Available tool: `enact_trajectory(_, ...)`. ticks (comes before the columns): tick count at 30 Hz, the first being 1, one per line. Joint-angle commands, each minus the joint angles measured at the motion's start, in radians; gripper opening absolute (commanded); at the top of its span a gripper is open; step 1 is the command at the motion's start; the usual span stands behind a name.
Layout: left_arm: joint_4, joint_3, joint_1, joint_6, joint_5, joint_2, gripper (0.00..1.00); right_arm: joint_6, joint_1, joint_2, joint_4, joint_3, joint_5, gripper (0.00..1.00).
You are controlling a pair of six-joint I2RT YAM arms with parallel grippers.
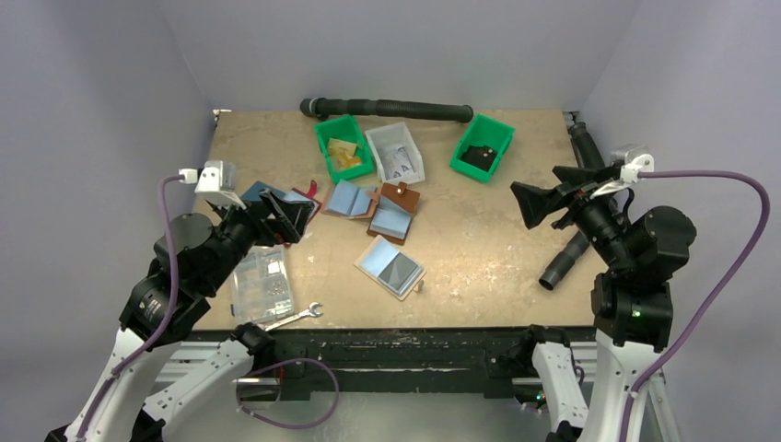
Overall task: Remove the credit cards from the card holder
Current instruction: Reset both arms
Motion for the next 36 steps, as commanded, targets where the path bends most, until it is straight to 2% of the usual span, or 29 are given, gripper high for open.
enact_trajectory(1,0.010,0.004,0.005,-0.024,-0.012,-0.015,1.00,-0.001,-0.002,-0.014,0.063,-0.029,0.025,0.99)
enact_trajectory(19,0.060,-0.051,0.005,0.022,0.012,-0.005,1.00,-0.010,-0.006,-0.020,0.058,-0.035,0.087,0.99)
enact_trajectory(26,0.121,-0.152,0.005,0.016,0.014,-0.064,1.00,0.008,-0.008,-0.022,0.078,-0.061,0.119,0.99)
enact_trajectory(36,0.131,-0.149,0.005,0.026,0.012,-0.053,1.00,0.013,-0.016,0.012,0.097,-0.043,0.123,0.99)
